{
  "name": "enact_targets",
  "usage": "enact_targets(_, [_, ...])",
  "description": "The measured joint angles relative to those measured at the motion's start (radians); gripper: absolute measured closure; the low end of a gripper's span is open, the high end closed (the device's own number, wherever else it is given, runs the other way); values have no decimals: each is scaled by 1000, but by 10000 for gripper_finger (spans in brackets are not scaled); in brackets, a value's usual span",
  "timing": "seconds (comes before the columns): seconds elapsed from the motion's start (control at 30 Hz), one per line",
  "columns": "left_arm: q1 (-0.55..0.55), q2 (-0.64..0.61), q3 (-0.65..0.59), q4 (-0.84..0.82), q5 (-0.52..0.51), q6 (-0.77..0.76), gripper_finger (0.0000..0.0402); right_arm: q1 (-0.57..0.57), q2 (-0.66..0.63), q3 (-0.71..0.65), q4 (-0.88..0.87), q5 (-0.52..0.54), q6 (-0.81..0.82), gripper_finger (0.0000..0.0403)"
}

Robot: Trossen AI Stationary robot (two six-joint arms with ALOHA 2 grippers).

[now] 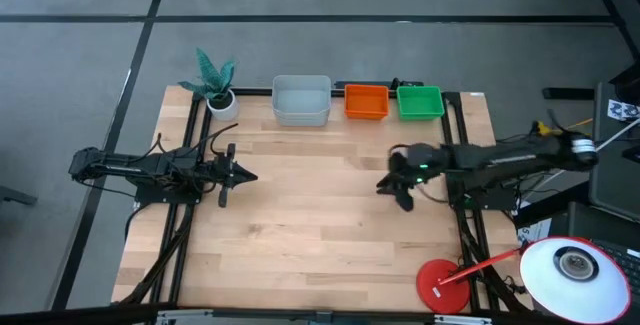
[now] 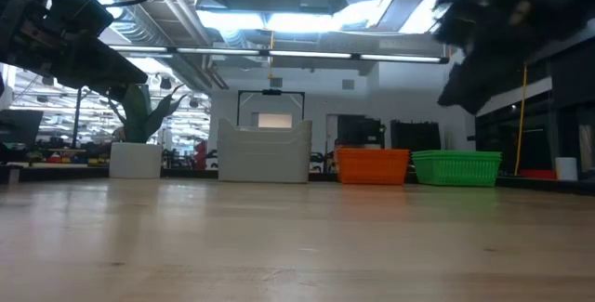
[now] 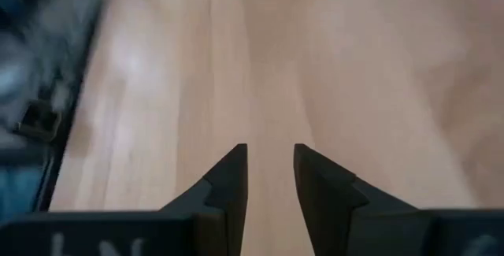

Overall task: Stack baskets by color
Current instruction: Return to Home Position

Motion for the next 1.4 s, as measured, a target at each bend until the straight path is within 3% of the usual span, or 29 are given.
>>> enact_targets(0.2, [0,0,0,0,0,0,401,72,-305,-309,316,190,4,298])
enact_targets(0.3, [0,0,0,0,0,0,401,96,-389,-366,332,293,5,298])
enact_targets(0.47, [0,0,0,0,0,0,401,101,-479,-388,338,367,-60,298])
enact_targets(0.7, [0,0,0,0,0,0,401,101,-652,-460,331,370,-100,298])
enact_targets(1.07, [0,0,0,0,0,0,401,101,-879,-460,184,369,-131,298])
enact_targets(1.4, [0,0,0,0,0,0,401,131,-947,-460,181,327,-131,298])
